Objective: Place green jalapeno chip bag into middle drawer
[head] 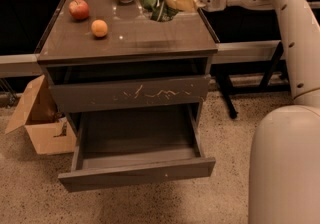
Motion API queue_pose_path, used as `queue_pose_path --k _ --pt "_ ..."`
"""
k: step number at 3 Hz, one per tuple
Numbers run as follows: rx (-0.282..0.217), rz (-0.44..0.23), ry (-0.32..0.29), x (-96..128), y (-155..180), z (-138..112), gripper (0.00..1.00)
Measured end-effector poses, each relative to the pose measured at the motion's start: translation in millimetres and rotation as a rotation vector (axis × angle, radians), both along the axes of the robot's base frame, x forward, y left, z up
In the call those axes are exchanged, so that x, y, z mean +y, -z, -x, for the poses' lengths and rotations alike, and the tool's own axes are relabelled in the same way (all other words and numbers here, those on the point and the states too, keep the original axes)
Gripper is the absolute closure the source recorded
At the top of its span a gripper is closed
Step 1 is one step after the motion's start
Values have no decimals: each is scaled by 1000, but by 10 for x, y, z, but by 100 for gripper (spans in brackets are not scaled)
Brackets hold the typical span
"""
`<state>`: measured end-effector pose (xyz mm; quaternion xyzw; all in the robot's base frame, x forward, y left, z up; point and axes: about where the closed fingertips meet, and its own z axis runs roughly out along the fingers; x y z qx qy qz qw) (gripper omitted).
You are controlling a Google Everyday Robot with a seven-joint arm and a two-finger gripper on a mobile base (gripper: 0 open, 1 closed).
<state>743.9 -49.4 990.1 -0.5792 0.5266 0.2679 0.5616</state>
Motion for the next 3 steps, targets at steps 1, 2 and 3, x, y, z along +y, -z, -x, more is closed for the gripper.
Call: queue_pose_path --k 1,2,3 --pt "-6 54 -184 27 -59 617 100" --pt "88 116 -339 -52 170 1210 100" --pt "88 115 -337 -38 173 1199 100"
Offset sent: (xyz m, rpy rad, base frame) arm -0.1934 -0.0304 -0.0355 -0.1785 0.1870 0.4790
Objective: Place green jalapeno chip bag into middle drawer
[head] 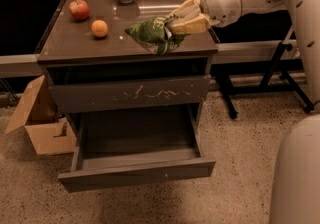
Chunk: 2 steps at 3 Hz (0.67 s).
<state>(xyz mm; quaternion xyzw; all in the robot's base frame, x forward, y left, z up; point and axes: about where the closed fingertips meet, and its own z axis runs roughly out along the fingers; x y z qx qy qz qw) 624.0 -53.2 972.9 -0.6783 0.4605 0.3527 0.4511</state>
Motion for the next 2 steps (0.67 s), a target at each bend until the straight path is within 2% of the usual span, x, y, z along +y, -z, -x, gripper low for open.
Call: queue_pose_path --k 1,2 --pt "62 1 -26 -33 344 65 100" --pt "146 30 -68 -101 949 240 100"
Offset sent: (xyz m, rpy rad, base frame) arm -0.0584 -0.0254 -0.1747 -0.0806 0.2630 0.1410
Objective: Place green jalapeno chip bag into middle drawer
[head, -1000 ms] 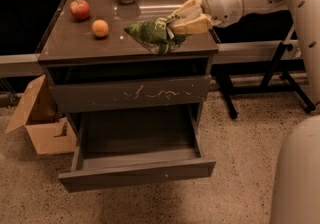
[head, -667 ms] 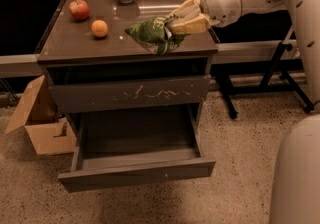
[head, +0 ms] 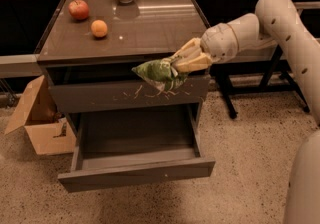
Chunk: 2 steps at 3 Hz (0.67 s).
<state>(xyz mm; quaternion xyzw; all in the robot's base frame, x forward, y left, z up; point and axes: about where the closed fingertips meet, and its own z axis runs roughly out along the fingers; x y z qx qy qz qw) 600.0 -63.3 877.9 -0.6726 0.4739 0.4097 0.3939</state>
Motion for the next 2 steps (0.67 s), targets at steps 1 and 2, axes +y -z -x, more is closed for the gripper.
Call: queue_pose_path --k 1,2 --pt "135 1 6 -95 790 203 100" --pt "138 0 8 -81 815 187 100"
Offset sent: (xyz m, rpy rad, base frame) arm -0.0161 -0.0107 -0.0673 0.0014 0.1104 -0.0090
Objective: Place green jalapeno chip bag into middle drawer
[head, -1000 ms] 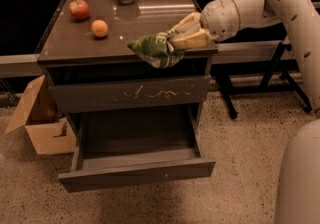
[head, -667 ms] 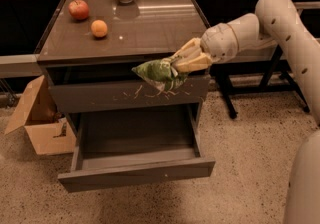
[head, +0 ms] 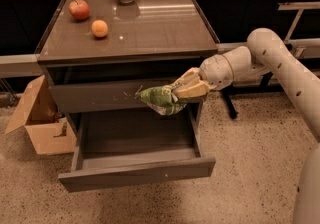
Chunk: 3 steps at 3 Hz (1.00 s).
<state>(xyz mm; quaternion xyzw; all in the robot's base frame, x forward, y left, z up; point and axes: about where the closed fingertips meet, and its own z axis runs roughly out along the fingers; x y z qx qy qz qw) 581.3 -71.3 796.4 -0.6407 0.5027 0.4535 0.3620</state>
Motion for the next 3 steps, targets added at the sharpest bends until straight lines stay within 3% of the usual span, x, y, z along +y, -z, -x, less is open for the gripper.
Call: queue_pose_path --k 2,3 --pt "41 96 14 144 1036 -371 100" --pt "73 146 59 124 1607 -514 100"
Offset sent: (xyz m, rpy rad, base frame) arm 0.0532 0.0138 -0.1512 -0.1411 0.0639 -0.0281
